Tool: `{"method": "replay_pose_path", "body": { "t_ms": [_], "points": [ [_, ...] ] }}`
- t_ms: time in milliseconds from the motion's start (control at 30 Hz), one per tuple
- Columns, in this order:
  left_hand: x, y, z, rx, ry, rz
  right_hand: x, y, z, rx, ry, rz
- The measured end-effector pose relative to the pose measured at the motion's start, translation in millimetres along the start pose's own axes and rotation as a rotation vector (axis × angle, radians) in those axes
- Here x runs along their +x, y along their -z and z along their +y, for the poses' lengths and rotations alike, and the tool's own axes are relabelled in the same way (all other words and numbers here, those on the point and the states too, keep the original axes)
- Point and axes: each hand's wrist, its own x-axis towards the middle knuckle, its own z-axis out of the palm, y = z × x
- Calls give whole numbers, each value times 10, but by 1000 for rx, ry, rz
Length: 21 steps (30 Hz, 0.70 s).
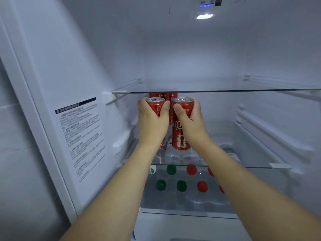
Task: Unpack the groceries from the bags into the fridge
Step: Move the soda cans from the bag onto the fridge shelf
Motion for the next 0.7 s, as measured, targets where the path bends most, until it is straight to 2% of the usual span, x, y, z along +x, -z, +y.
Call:
{"method": "replay_pose_path", "body": {
  "t_ms": [700],
  "points": [
    [580,-450,-748,-8,-150,65,890,-377,642,-173,62,125]
  ]
}}
